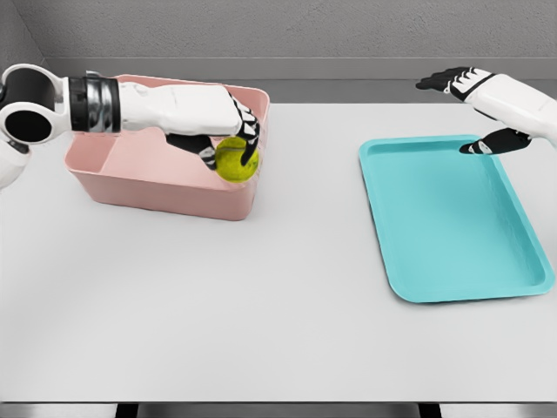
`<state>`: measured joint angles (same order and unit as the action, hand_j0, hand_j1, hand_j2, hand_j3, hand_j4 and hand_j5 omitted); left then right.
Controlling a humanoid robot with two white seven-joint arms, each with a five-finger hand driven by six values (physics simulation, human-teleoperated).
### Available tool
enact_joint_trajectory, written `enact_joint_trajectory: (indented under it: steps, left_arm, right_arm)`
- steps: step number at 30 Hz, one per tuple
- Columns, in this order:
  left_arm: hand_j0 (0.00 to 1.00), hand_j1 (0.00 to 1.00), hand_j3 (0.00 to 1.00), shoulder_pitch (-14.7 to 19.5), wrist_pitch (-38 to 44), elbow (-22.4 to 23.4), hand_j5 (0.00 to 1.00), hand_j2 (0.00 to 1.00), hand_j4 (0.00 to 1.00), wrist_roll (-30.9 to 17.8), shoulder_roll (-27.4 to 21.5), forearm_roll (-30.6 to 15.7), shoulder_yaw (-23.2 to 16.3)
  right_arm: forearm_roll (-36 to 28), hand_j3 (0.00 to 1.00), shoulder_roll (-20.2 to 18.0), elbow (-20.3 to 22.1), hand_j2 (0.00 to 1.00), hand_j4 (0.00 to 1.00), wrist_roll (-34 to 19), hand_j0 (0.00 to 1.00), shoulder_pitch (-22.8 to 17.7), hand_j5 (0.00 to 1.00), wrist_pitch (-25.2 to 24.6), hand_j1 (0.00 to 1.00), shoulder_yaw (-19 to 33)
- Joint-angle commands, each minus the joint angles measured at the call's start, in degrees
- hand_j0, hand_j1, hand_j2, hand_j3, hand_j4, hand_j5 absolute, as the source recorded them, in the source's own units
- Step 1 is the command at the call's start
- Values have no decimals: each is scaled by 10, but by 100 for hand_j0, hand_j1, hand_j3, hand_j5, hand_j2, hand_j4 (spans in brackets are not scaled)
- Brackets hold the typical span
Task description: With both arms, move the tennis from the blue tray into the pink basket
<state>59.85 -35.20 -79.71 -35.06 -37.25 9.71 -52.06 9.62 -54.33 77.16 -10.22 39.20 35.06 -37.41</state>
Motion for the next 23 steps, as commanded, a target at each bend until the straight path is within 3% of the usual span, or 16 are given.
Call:
enact_joint_trajectory:
  steps: [1,4,5,6,11,12,13,16,18,19,20,23]
  left_arm:
    - [36,36,36,0,2,43,36,36,36,1,2,-1,1]
    - [38,38,38,18,2,107,38,38,38,1,1,-2,2]
    - [57,57,57,20,2,125,57,57,57,1,4,0,3]
    - [100,100,100,20,2,124,100,100,100,1,13,1,9]
    - [100,100,100,12,2,110,100,100,100,1,12,-2,20]
    - [100,100,100,4,2,77,100,100,100,1,7,-4,20]
    - [100,100,100,-16,2,12,100,100,100,1,-2,-17,20]
    - [100,100,100,-50,2,-117,100,100,100,1,-114,-83,28]
    - [100,100,100,-110,2,-177,100,100,100,1,-174,-101,97]
    - [100,100,100,-148,2,-187,100,100,100,1,-201,-102,139]
    - [100,100,100,-168,2,-185,100,100,100,1,-213,-103,155]
    - [100,100,100,-179,2,-172,100,100,100,1,-256,-102,159]
  right_arm:
    - [-4,100,-1,0,100,100,0,100,0,100,-1,100,1]
    - [-4,100,-2,0,100,100,0,100,0,100,-1,100,1]
    - [-4,100,-2,0,100,100,0,100,0,100,-1,100,1]
    - [-4,100,-2,0,100,100,0,100,0,100,-1,100,1]
    - [-4,100,-1,1,100,100,0,100,0,100,-1,100,1]
    - [-4,100,-1,1,100,100,0,100,0,100,-1,100,1]
    - [-4,100,-1,1,100,100,1,100,0,100,-1,100,1]
    - [-4,100,-1,1,100,100,0,100,0,100,-1,100,1]
    - [-4,100,-1,2,100,100,0,100,0,100,-1,100,1]
    - [-4,100,-1,2,100,100,0,100,0,100,-1,100,1]
    - [-4,100,-1,2,100,100,0,100,0,100,-1,100,1]
    - [-4,100,-1,3,100,100,0,100,0,100,-1,100,1]
